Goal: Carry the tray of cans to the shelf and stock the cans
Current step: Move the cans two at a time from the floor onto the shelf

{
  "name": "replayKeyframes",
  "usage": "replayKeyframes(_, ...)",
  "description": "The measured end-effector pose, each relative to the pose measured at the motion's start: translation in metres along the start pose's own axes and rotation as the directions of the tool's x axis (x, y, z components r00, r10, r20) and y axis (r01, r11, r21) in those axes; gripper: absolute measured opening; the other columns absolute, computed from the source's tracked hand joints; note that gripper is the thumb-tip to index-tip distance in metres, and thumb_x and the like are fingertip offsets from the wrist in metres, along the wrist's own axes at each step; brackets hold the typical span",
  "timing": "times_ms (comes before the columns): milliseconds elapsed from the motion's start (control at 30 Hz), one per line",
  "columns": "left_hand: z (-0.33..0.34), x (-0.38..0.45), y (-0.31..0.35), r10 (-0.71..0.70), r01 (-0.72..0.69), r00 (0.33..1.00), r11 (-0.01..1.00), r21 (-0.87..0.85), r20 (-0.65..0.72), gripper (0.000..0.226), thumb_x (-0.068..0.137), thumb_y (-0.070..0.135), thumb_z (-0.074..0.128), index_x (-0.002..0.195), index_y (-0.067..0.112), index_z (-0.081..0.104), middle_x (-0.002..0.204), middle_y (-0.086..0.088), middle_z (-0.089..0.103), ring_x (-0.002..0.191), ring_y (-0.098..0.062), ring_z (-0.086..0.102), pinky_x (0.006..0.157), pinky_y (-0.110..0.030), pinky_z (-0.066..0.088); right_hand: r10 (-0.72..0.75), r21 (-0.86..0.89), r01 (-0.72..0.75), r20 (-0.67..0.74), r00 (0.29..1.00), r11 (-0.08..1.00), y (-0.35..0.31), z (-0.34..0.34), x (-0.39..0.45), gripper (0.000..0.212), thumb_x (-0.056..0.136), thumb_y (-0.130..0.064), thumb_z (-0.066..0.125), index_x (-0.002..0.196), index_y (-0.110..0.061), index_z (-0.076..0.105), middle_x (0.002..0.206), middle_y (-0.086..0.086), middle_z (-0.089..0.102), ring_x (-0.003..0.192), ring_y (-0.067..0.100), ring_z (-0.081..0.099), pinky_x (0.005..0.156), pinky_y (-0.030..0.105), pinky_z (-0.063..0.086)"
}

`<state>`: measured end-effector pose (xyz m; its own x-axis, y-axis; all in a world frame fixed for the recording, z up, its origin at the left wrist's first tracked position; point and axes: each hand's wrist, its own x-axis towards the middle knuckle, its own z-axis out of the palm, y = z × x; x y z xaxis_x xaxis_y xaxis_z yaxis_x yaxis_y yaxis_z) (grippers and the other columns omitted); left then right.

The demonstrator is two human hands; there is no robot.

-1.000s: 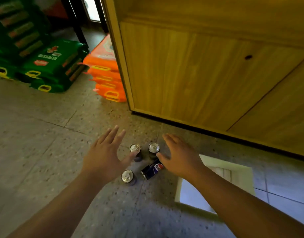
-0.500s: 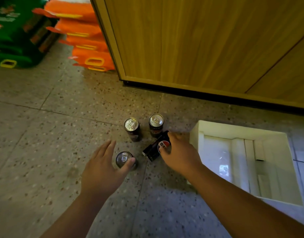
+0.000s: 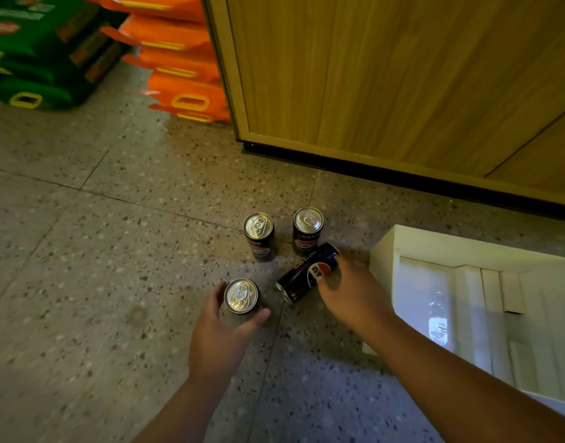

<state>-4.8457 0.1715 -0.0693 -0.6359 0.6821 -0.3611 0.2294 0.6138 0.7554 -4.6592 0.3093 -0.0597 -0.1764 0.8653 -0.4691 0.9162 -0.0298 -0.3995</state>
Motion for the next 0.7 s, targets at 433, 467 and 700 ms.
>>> replayKeyframes(433,0.022,0.004,-0.014,0.033,-0.040,0.999,0.975,-0.217,-0.035,0.058,0.068,0.029,0.089,0.117,0.035,0.059,0.109,0.019,0.067,0.106,0.004,0.059,0.089,-0.026,0.047,0.492,0.662,-0.535,0.277,0.825,0.524,-0.020,0.021,0.028,0.061,0.088,-0.046,0.066,0.133,-0.006,0.055,0.120,0.009,0.064,0.102,0.026,0.061,0.083,0.036,0.051)
replayKeyframes(467,0.023,0.005,-0.013,0.038,-0.044,0.999,0.975,-0.219,-0.033,0.057,0.067,0.029,0.089,0.115,0.038,0.058,0.108,0.020,0.067,0.105,0.004,0.059,0.087,-0.026,0.046,0.504,0.701,-0.548,0.304,0.809,0.456,-0.021,0.025,0.033,0.063,0.086,-0.045,0.069,0.134,-0.006,0.055,0.124,0.011,0.063,0.108,0.028,0.061,0.089,0.038,0.052)
replayKeyframes(700,0.022,0.007,-0.014,0.042,-0.034,0.999,0.967,-0.252,0.024,0.050,0.068,0.018,0.089,0.104,0.038,0.062,0.101,0.019,0.070,0.095,0.012,0.061,0.089,-0.022,0.046,0.503,0.818,-0.531,0.370,0.781,0.221,-0.025,0.048,0.070,0.084,0.070,-0.042,0.085,0.137,-0.007,0.048,0.129,0.016,0.058,0.113,0.037,0.059,0.093,0.054,0.052)
